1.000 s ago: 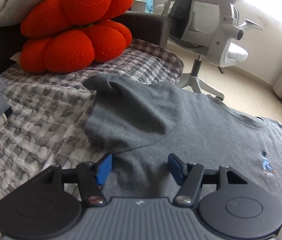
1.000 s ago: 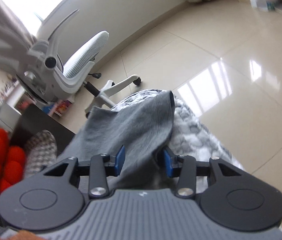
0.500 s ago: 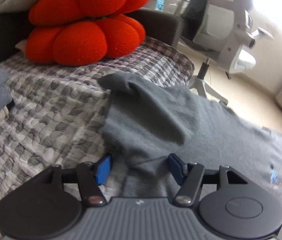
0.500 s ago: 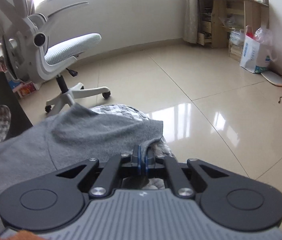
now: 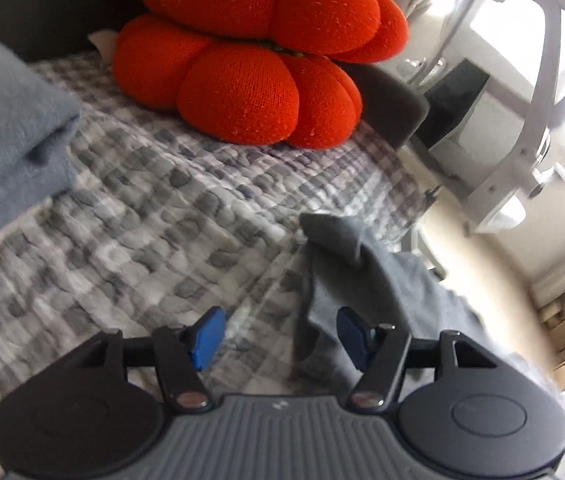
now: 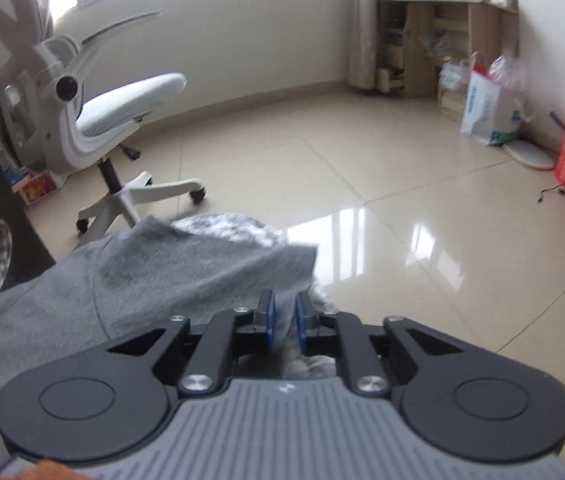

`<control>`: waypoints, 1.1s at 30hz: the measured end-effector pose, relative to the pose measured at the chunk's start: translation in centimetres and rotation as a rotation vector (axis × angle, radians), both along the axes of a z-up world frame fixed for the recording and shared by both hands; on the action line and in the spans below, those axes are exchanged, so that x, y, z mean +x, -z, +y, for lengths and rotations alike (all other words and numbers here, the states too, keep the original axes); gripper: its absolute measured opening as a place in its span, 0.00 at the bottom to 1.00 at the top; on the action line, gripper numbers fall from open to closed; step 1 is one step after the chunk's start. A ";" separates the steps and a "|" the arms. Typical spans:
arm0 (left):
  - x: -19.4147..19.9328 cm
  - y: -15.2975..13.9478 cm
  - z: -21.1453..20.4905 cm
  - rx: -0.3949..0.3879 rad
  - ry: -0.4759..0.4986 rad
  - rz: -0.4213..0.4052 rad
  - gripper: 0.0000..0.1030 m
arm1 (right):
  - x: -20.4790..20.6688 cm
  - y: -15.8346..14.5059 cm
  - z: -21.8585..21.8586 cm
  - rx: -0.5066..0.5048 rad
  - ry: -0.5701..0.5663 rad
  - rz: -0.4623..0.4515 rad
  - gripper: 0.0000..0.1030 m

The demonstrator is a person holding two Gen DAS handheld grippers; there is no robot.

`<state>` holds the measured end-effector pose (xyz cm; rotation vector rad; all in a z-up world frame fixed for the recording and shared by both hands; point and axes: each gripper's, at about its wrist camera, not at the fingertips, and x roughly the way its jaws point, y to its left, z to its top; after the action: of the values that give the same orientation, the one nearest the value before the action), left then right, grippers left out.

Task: Fold clothes

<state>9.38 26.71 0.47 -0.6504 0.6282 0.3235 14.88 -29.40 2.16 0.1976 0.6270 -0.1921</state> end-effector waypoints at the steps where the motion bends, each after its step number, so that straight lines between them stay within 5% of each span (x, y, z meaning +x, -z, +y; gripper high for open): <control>1: 0.5 -0.1 0.2 0.000 0.014 -0.005 0.61 | -0.3 -0.5 0.1 -0.016 0.007 -0.013 0.18; 5: 2.5 -0.3 0.8 -0.001 0.068 -0.024 0.61 | -1.7 -2.3 2.0 -0.068 -0.095 -0.028 0.25; 7: 3.5 -0.5 1.1 -0.002 0.095 -0.034 0.62 | -2.3 -3.0 3.8 -0.087 -0.185 -0.024 0.39; 12: 5.5 -0.2 1.2 0.034 0.112 -0.030 0.60 | -4.6 -3.6 12.0 -0.125 -0.478 -0.020 0.39; 15: 6.4 0.3 0.8 0.080 0.087 -0.009 0.43 | -6.1 -3.8 17.2 -0.146 -0.656 -0.020 0.39; 19: 6.7 0.3 1.0 0.098 0.079 -0.016 0.31 | -8.8 -3.8 24.7 -0.190 -0.892 -0.053 0.39; 23: 6.1 0.3 2.9 0.012 0.081 -0.082 0.17 | -9.5 -3.3 31.1 -0.230 -1.016 -0.096 0.39; 27: 6.0 0.6 4.1 -0.045 0.104 -0.112 0.16 | -10.1 -2.8 37.4 -0.268 -1.132 -0.136 0.39; 33: 6.2 0.4 4.3 -0.039 0.150 -0.144 0.14 | -7.0 -1.9 42.4 -0.226 -1.146 -0.108 0.39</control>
<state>15.61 30.97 0.04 -0.6537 0.5426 0.1239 7.84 13.05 4.07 -0.3798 0.5256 0.8460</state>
